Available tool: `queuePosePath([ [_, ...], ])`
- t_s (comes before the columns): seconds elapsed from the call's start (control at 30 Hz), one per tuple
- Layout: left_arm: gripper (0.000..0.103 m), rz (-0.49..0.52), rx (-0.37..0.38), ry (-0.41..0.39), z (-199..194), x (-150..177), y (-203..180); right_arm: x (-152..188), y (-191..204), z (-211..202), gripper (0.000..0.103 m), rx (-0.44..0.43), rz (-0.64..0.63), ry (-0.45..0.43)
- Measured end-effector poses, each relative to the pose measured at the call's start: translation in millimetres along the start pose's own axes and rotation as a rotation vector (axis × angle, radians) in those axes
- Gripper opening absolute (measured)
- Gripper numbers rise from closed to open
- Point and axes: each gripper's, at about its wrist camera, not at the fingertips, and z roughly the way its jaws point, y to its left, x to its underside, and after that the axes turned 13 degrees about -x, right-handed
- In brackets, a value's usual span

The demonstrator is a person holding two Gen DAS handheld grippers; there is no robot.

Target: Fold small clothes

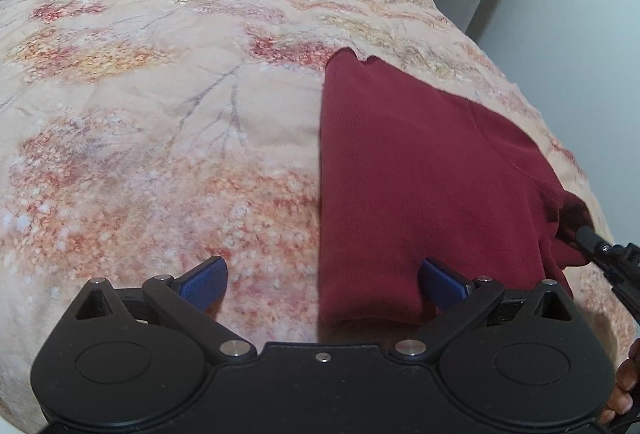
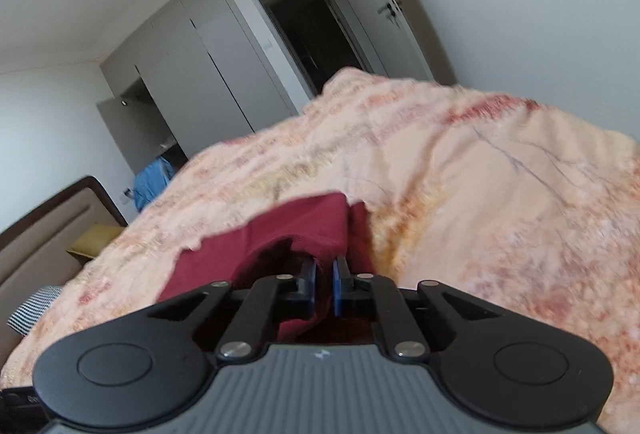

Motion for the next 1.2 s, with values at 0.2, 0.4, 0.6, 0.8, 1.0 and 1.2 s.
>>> queuePosePath([
  [0.2,0.102,0.011,-0.002,0.003,0.3,1.5,-0.7,8.1,5.6,-1.2,0.012,0.030,-0.040,0.008],
  [0.4,0.102,0.009,-0.005,0.000,-0.4,1.8,-0.5,9.1,32.1,-17.7,0.048,0.067,-0.166,-0.023],
  [0.6,0.102,0.004,-0.003,0.003,-1.8,2.9,0.9,23.0,59.5,-21.3,0.077,-0.012,-0.224,0.049],
  [0.8,0.102,0.002,0.000,0.006,-2.8,4.5,3.3,48.6,57.1,-7.8,0.088,0.064,-0.222,0.182],
  [1.0,0.102,0.003,-0.001,0.005,-2.5,5.6,3.3,52.1,45.3,-11.5,0.092,0.068,-0.145,0.195],
  [1.2,0.102,0.001,0.001,0.005,-0.9,6.6,3.6,50.7,45.1,-9.9,0.097,0.083,-0.144,0.196],
])
